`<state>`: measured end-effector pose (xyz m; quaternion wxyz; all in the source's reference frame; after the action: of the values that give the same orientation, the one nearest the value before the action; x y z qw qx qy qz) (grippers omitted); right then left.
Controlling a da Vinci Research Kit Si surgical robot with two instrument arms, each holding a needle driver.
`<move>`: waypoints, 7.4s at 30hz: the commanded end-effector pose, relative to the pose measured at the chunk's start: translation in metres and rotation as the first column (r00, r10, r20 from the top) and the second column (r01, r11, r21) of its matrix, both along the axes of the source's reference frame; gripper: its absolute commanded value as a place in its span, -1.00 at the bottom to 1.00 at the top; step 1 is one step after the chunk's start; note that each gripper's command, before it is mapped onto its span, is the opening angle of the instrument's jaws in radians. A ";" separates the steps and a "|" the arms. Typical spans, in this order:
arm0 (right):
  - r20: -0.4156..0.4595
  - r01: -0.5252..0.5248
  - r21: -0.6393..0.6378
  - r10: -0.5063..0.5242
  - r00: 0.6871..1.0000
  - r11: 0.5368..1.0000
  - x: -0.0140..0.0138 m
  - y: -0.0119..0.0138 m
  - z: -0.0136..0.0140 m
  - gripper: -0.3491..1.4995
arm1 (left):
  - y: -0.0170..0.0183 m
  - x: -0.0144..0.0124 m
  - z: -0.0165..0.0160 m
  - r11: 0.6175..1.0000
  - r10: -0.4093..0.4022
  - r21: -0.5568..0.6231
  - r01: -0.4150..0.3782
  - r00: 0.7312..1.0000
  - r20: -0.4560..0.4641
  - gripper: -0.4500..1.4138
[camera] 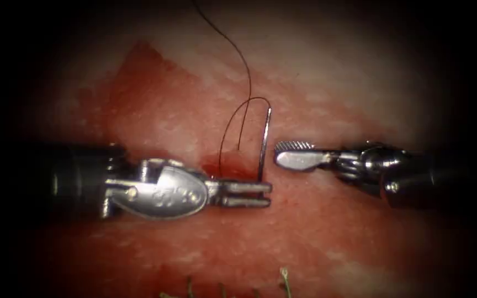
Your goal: Wound Closure
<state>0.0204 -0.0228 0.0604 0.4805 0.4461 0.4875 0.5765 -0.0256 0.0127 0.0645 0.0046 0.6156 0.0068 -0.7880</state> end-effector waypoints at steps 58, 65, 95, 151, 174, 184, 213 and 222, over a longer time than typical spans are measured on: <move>0.090 0.031 -0.267 -0.007 0.996 0.963 0.0024 0.0007 0.0011 -1.00 | -0.0012 0.0044 0.0005 0.750 -0.056 0.635 0.183 0.975 -0.214 -0.82; 0.119 0.056 -0.398 -0.009 0.993 0.916 0.0023 0.0011 0.0003 -1.00 | -0.0007 0.0053 0.0044 0.674 -0.062 0.683 0.280 0.943 -0.326 -1.00; 0.163 0.089 -0.545 0.002 0.987 0.834 0.0038 0.0009 0.0001 -1.00 | 0.0001 0.0029 0.0153 0.656 0.094 0.665 0.357 0.836 -0.541 -1.00; 0.461 0.384 -0.797 0.058 0.886 0.467 0.0059 0.0012 0.0061 -1.00 | -0.0026 0.0010 0.0136 0.607 0.387 0.747 0.271 0.721 -0.575 -1.00; 0.551 0.525 -0.780 -0.022 0.834 0.340 0.0091 -0.0016 0.0048 -1.00 | -0.0022 0.0021 0.0124 0.622 0.370 0.731 0.280 0.718 -0.589 -1.00; 0.552 0.530 -0.778 -0.036 0.833 0.336 0.0081 -0.0015 0.0050 -1.00 | -0.0014 0.0044 0.0093 0.659 0.299 0.676 0.329 0.710 -0.638 -0.73; 0.525 0.497 -0.769 -0.045 0.850 0.403 0.0079 -0.0009 0.0047 -1.00 | -0.0065 0.0020 0.0106 0.639 0.272 0.687 0.345 0.734 -0.622 -0.93; 0.513 0.488 -0.763 -0.061 0.856 0.423 0.0082 -0.0015 0.0048 -1.00 | -0.0070 0.0027 0.0103 0.640 0.279 0.690 0.337 0.735 -0.618 -0.96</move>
<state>0.0281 -0.0232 0.0647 0.8184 0.0805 0.5175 0.2364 -0.0223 0.0065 0.0743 -0.2737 0.2267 0.3285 -0.8751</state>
